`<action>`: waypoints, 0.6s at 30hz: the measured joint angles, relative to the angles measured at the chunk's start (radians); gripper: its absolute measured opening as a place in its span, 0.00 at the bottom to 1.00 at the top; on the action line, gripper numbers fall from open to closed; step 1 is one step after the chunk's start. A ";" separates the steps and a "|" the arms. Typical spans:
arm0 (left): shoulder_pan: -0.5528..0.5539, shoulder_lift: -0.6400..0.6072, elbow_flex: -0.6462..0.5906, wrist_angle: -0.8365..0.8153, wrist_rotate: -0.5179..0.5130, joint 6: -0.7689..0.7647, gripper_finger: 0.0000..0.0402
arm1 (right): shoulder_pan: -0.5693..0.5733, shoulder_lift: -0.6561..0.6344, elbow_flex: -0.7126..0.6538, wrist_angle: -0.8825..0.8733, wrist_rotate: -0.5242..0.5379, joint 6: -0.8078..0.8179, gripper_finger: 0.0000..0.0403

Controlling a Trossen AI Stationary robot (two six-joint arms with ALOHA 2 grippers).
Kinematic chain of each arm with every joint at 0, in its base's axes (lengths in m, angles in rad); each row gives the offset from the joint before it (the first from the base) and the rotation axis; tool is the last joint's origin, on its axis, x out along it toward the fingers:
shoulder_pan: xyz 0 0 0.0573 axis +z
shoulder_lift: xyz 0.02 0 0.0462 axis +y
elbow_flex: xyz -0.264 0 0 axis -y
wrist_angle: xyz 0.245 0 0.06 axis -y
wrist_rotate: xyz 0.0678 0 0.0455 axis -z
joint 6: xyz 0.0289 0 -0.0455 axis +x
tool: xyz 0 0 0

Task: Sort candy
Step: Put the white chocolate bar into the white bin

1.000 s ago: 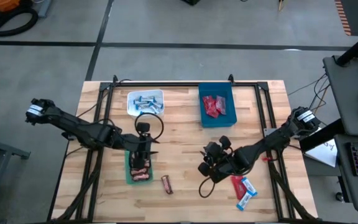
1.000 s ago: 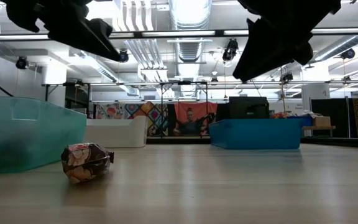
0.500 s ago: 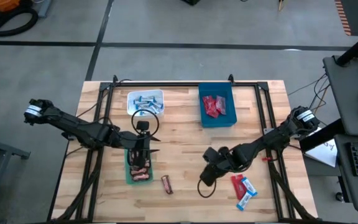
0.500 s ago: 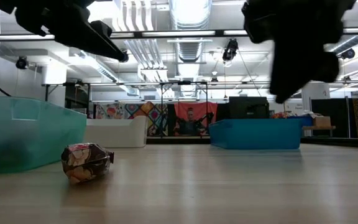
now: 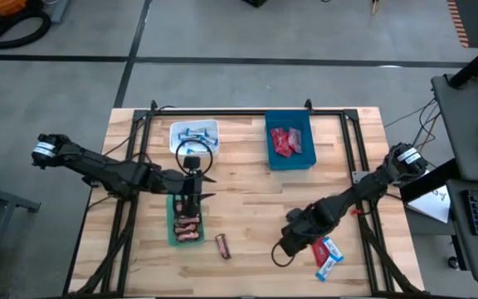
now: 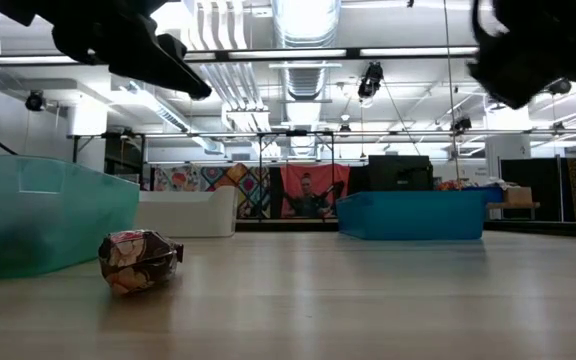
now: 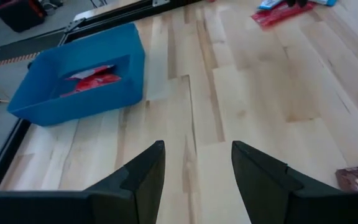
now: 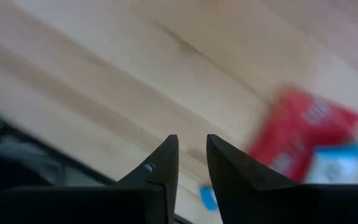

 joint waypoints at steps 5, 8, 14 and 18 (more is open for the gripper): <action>0.016 0.000 0.001 0.006 0.000 0.017 0.42 | 0.043 0.000 0.000 -0.159 -0.088 0.146 0.16; 0.024 0.001 0.001 0.012 0.000 0.026 0.42 | 0.079 0.000 0.000 -0.223 -0.132 0.154 0.15; 0.035 0.001 0.001 0.013 0.000 0.027 0.42 | 0.135 0.000 -0.002 -0.272 -0.137 0.154 0.22; 0.036 0.001 0.001 0.037 0.000 0.032 0.42 | 0.140 -0.001 -0.024 -0.272 -0.125 0.159 0.34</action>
